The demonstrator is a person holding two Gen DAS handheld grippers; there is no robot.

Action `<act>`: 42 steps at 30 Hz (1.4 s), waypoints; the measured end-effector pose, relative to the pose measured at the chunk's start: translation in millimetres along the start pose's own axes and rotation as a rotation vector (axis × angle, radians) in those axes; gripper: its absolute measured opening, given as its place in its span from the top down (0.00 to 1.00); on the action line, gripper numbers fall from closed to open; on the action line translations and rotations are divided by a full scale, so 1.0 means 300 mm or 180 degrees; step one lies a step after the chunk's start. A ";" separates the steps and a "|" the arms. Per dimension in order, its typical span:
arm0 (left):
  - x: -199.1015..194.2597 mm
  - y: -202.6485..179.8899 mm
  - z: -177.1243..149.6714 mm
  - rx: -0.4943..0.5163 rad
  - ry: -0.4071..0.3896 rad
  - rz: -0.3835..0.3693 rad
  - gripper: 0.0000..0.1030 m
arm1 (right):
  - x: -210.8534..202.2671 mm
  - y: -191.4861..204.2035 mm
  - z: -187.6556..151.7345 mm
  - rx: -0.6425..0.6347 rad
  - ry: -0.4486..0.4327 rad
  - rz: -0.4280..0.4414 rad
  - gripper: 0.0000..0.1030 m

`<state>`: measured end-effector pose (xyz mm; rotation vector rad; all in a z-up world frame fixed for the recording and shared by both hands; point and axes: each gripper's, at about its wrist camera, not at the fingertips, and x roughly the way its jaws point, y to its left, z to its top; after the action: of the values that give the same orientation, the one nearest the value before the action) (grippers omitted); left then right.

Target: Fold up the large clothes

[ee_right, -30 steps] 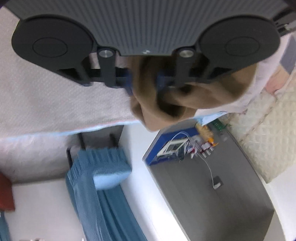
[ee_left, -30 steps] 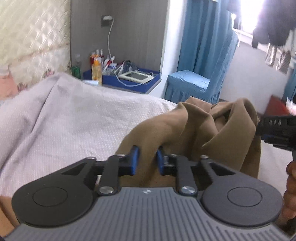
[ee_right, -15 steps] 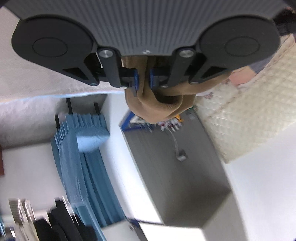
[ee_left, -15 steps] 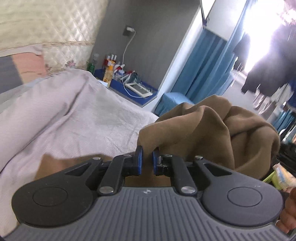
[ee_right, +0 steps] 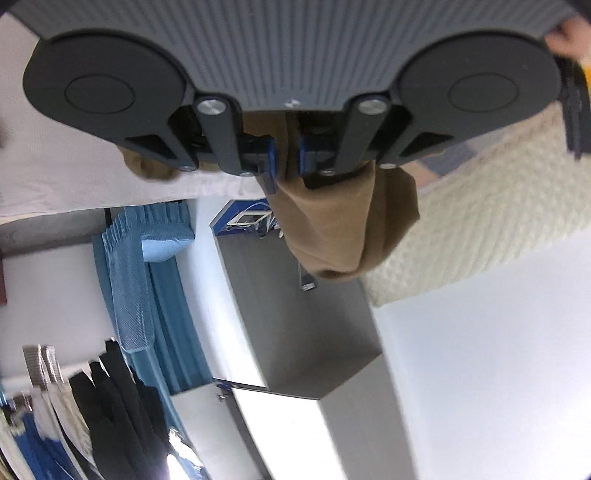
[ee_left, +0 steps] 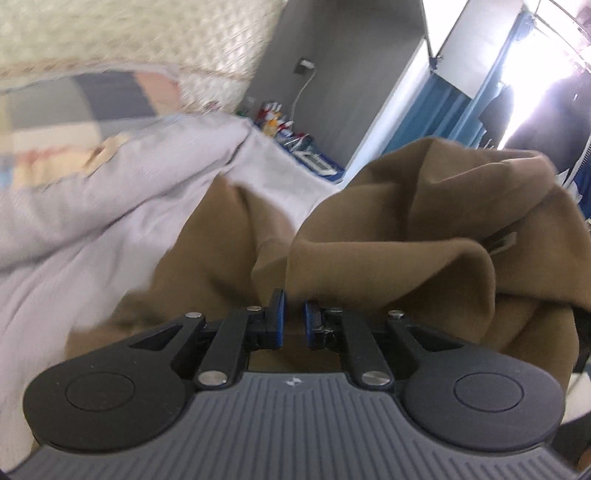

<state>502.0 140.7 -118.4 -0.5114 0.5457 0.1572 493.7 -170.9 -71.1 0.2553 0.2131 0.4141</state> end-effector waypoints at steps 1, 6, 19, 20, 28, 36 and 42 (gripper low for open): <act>-0.023 0.022 -0.036 -0.0022 0.0009 0.0016 0.89 | -0.033 0.017 -0.026 -0.0052 0.0000 0.0013 0.86; -0.045 0.110 -0.172 0.0004 0.0113 0.0076 0.90 | -0.142 -0.006 -0.188 0.0347 0.0156 0.0069 0.86; 0.244 0.307 -0.255 -0.0563 0.0588 0.0262 0.97 | 0.100 -0.146 -0.419 0.0854 0.0986 -0.0681 0.86; 0.258 0.314 -0.259 -0.0575 0.0600 0.0260 0.98 | 0.110 -0.143 -0.440 0.0897 0.1007 -0.0720 0.86; 0.271 0.264 -0.258 -0.0241 0.0492 0.0302 0.97 | 0.145 -0.145 -0.455 0.0766 0.0985 -0.0812 0.84; 0.200 0.246 -0.236 -0.0154 0.0369 0.0359 0.96 | 0.100 -0.143 -0.452 0.0868 0.1043 -0.0772 0.81; 0.094 0.235 -0.216 -0.0188 0.0252 0.0270 0.76 | 0.041 -0.139 -0.417 0.0887 0.1239 -0.0656 0.66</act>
<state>476.8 169.3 -210.6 -0.5540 0.6420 0.2353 488.4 -177.6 -203.3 0.4213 0.6760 0.2246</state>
